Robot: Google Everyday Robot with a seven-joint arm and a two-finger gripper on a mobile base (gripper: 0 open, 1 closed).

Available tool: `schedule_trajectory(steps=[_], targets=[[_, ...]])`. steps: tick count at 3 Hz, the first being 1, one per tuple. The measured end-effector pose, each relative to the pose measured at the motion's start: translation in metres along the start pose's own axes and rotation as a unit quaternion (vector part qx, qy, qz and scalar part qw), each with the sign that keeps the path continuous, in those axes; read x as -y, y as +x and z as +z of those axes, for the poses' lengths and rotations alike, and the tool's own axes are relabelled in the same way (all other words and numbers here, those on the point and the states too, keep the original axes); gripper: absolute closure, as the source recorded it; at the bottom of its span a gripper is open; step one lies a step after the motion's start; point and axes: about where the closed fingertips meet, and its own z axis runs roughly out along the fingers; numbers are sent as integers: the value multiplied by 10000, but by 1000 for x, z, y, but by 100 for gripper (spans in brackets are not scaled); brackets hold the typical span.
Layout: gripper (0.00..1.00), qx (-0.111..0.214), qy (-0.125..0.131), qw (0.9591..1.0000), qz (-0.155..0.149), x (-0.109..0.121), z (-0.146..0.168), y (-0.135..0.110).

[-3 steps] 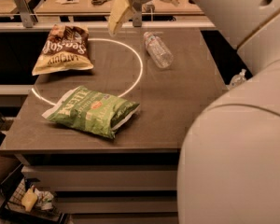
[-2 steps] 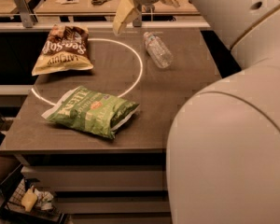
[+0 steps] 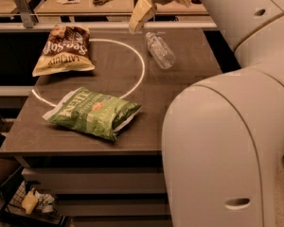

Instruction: Place water bottle upright

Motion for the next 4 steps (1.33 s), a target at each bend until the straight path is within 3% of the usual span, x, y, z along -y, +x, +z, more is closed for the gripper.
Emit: schedule_trajectory(steps=[1, 4], targets=[[0, -186, -76, 9998, -2, 11, 14, 1], [0, -557, -138, 9977, 352, 9, 64, -7]])
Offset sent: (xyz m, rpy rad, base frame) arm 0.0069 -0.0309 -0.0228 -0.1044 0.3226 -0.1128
